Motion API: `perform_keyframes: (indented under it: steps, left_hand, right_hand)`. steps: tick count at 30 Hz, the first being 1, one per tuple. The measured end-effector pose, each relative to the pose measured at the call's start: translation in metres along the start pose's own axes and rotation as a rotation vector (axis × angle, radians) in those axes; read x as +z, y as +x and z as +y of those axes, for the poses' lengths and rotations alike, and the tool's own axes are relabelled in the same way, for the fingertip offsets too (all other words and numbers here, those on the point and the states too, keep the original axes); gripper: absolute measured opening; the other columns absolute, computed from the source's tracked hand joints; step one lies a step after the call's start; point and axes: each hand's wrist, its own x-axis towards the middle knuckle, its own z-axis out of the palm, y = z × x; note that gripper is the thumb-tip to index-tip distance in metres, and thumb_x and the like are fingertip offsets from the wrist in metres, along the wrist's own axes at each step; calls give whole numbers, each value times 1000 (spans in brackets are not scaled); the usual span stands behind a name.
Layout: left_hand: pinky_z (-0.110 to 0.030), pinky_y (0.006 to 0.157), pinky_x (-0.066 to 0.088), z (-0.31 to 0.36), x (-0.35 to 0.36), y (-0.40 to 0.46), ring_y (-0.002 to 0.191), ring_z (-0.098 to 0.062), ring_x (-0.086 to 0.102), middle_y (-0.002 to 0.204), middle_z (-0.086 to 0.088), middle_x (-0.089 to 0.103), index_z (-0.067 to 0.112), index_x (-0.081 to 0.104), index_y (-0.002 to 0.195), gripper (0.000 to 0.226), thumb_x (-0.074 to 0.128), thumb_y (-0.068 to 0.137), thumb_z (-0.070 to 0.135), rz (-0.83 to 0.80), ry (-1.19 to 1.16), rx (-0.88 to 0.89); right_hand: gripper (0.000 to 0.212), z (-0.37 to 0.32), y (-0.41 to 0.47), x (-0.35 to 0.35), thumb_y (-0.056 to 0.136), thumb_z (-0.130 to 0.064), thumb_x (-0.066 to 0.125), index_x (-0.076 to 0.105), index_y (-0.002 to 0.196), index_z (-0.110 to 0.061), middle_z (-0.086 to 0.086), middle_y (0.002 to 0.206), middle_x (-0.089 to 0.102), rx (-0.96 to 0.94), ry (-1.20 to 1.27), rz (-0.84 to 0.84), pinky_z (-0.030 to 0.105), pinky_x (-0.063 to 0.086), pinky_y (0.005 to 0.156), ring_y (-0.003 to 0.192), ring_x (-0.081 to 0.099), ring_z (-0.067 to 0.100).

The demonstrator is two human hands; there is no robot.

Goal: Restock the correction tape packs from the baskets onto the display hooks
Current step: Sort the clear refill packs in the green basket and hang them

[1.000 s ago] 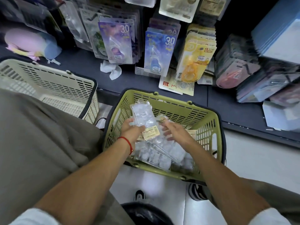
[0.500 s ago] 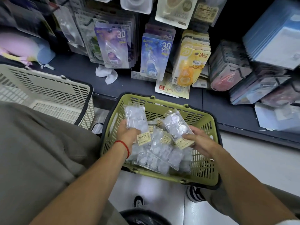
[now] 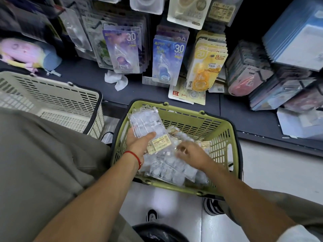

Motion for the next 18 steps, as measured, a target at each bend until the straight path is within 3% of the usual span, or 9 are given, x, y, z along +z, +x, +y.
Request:
perform_keyframes:
  steps: [2, 3, 5, 7, 9, 11, 14, 16, 18]
  left_hand:
    - [-43, 72, 65, 5, -2, 0, 89, -21, 78, 118, -2, 76, 30, 55, 136, 67, 87, 82, 8, 29, -30, 11]
    - [-39, 65, 64, 7, -3, -1, 84, -18, 79, 114, 0, 77, 31, 57, 134, 64, 87, 83, 7, 33, -39, 15]
    - [-35, 57, 63, 8, -2, 0, 77, -16, 79, 109, 1, 78, 32, 59, 129, 60, 86, 83, 5, 31, -53, 28]
    - [-34, 55, 62, 6, 0, 1, 74, -13, 79, 108, 0, 77, 33, 61, 121, 54, 85, 83, 2, 17, -47, 52]
    - [-29, 52, 60, 4, 2, 2, 70, -6, 77, 107, 3, 76, 37, 60, 110, 51, 84, 84, 1, 0, -2, 92]
    - [-35, 62, 64, 2, 4, 1, 79, -12, 79, 112, 2, 75, 39, 60, 112, 52, 85, 84, 3, -13, 10, 97]
    - [-60, 100, 55, 3, 5, -4, 121, -33, 68, 138, -9, 67, 29, 53, 142, 73, 87, 82, 7, -26, 37, 56]
    - [-62, 102, 54, 3, 5, -7, 124, -34, 66, 140, -8, 66, 27, 50, 146, 78, 88, 81, 8, -21, 50, 65]
    - [-61, 99, 56, 4, 3, -11, 118, -32, 69, 135, -7, 69, 28, 52, 143, 74, 88, 81, 7, -15, 57, 58]
  right_hand:
    - [76, 17, -13, 19, 90, -44, 78, 42, 154, -22, 4, 151, 45, 34, -310, -230, 42, 43, 113, 139, 44, 25]
    - [86, 21, -15, 25, 87, -40, 81, 35, 158, -23, 3, 157, 37, 55, -306, -267, 42, 39, 117, 145, 38, 25]
    - [75, 25, -15, 25, 91, -19, 77, 40, 155, -22, 2, 154, 44, 69, -156, -210, 36, 41, 116, 142, 44, 23]
    - [56, 33, -11, 11, 94, -4, 65, 53, 147, -20, 4, 138, 63, 117, -59, -134, 36, 49, 108, 127, 60, 23]
    - [50, 40, -12, -7, 95, -11, 66, 58, 144, -20, 3, 131, 68, 134, -37, -117, 36, 52, 103, 117, 64, 20]
    - [55, 41, -15, -14, 93, -29, 72, 55, 145, -26, 2, 136, 64, 78, -128, -181, 34, 51, 102, 117, 61, 19]
    - [78, 29, -13, 9, 88, -52, 77, 42, 155, -29, 3, 151, 48, 42, -211, -245, 37, 45, 110, 133, 51, 21]
    - [96, 17, -12, 32, 84, -53, 80, 30, 160, -23, 5, 156, 37, 22, -268, -283, 41, 39, 117, 143, 40, 26]
    - [96, 13, -11, 40, 85, -41, 83, 28, 160, -19, 7, 154, 38, 58, -204, -290, 39, 40, 115, 142, 40, 28]
